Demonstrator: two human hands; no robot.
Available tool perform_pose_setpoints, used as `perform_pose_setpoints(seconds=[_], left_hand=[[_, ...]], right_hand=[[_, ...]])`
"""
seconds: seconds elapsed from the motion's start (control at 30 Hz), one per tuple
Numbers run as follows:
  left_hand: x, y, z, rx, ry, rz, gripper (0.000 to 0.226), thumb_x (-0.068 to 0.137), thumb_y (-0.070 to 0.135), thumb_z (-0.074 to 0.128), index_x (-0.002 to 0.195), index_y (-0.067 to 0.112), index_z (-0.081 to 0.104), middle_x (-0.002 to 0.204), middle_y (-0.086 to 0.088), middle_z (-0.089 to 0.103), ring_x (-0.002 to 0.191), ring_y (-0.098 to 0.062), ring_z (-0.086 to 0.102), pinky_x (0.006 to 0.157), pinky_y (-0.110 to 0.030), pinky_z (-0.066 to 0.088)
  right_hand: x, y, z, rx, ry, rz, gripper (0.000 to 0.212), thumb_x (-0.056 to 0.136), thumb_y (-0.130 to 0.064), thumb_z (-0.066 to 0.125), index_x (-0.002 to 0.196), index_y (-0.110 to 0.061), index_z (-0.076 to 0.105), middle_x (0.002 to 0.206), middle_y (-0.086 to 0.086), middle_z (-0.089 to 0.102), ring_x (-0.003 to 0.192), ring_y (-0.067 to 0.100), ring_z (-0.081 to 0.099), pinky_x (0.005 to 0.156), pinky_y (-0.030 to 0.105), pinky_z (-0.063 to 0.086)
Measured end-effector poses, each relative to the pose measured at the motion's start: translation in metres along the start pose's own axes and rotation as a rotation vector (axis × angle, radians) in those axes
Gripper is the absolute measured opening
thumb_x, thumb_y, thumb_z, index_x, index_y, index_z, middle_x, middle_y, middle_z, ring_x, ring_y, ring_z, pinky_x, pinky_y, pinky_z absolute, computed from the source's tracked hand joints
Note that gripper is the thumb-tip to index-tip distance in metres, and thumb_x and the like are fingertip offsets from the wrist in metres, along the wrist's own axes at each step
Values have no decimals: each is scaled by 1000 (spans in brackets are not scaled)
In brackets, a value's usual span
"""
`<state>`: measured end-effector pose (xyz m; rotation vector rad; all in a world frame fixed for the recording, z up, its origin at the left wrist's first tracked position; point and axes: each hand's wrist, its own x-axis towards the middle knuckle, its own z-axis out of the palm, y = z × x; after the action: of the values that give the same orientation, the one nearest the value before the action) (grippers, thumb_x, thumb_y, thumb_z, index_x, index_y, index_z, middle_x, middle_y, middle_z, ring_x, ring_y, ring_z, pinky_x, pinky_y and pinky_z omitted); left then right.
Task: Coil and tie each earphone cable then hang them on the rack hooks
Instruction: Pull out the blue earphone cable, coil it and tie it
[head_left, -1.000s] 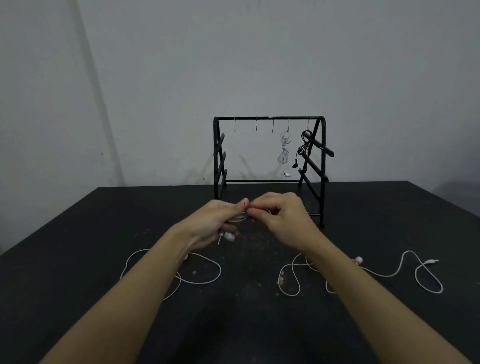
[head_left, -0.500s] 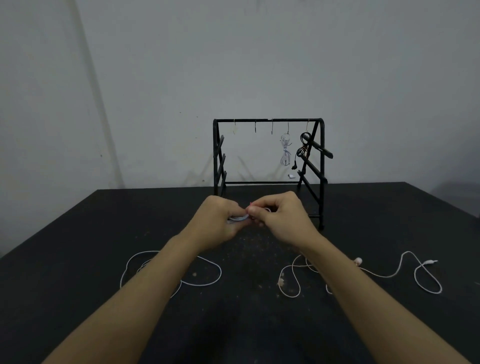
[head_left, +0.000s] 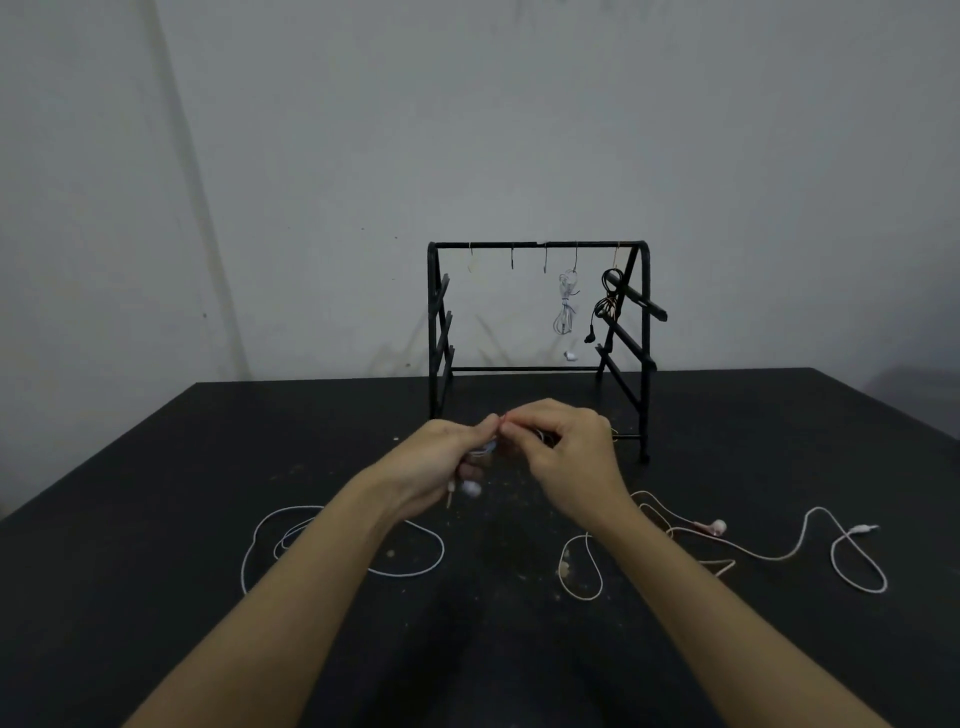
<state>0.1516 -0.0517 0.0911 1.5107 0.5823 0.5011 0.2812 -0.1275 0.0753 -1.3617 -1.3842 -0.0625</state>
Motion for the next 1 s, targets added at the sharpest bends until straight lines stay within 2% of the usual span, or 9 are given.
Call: perform_pose_setpoints(seconds=[0.1, 0.2, 0.37, 0.5, 0.57, 0.7, 0.8, 0.9, 1.0], left_hand=[[-1, -2, 4, -179, 22, 27, 34, 94, 22, 49, 67, 14, 66, 53, 7, 32, 45, -3, 30, 43, -16, 34], [-1, -6, 10, -307, 72, 66, 25, 94, 17, 48, 79, 10, 66, 48, 8, 33, 44, -3, 28, 43, -15, 30], [3, -20, 19, -307, 229, 179, 21, 93, 12, 49, 88, 3, 67, 47, 8, 42, 47, -5, 31, 42, -15, 33], [-3, -26, 19, 52, 336, 459, 17, 90, 9, 56, 92, 14, 72, 70, 6, 71, 66, -4, 58, 55, -16, 42], [-3, -28, 17, 280, 368, 610, 16, 89, 7, 59, 92, 15, 72, 66, 8, 71, 63, 3, 59, 57, -15, 43], [0, -35, 10, 678, 415, 762, 18, 86, 20, 59, 89, 14, 76, 59, 3, 61, 53, -3, 51, 50, -22, 39], [-3, -31, 14, 341, 385, 555, 17, 89, 12, 61, 87, 23, 74, 62, 10, 66, 58, 2, 57, 53, -20, 44], [-3, -24, 26, -90, 395, 355, 20, 92, 17, 54, 88, 12, 73, 53, 6, 43, 49, -2, 40, 51, -20, 35], [-1, -14, 37, -422, 382, 297, 23, 93, 20, 51, 87, 9, 70, 60, 0, 45, 51, -5, 41, 51, -22, 35]], right_hand=[[2, -1, 2, 36, 23, -12, 8, 79, -5, 70, 84, -8, 76, 80, -5, 69, 74, 2, 64, 69, 10, 49], [3, -2, 5, 54, 31, 11, 9, 79, -5, 69, 83, -9, 76, 79, -6, 69, 71, 3, 65, 71, 17, 53], [5, -6, 2, 107, -38, 212, 9, 83, -10, 68, 83, -13, 76, 73, -9, 69, 64, 0, 63, 66, 16, 52], [13, -8, 0, 237, -91, 448, 5, 81, -10, 70, 80, -11, 74, 65, 1, 67, 59, 8, 59, 63, 21, 49], [17, -10, -2, 316, -114, 582, 4, 79, -5, 70, 76, -6, 73, 67, 9, 68, 62, 14, 58, 62, 24, 49], [20, -11, -5, 311, -120, 721, 5, 72, 0, 73, 67, -3, 72, 74, 19, 70, 64, 20, 62, 68, 28, 54], [19, -14, -9, 429, -129, 727, 9, 71, 0, 75, 79, 3, 72, 75, 16, 69, 62, 16, 62, 64, 22, 54], [17, -18, -12, 742, -97, 700, 27, 72, 3, 73, 97, 9, 64, 81, 13, 68, 65, 14, 65, 62, 18, 53], [15, -20, -6, 875, 11, 625, 13, 75, 7, 68, 87, 3, 67, 77, 12, 68, 67, 15, 64, 62, 20, 54]])
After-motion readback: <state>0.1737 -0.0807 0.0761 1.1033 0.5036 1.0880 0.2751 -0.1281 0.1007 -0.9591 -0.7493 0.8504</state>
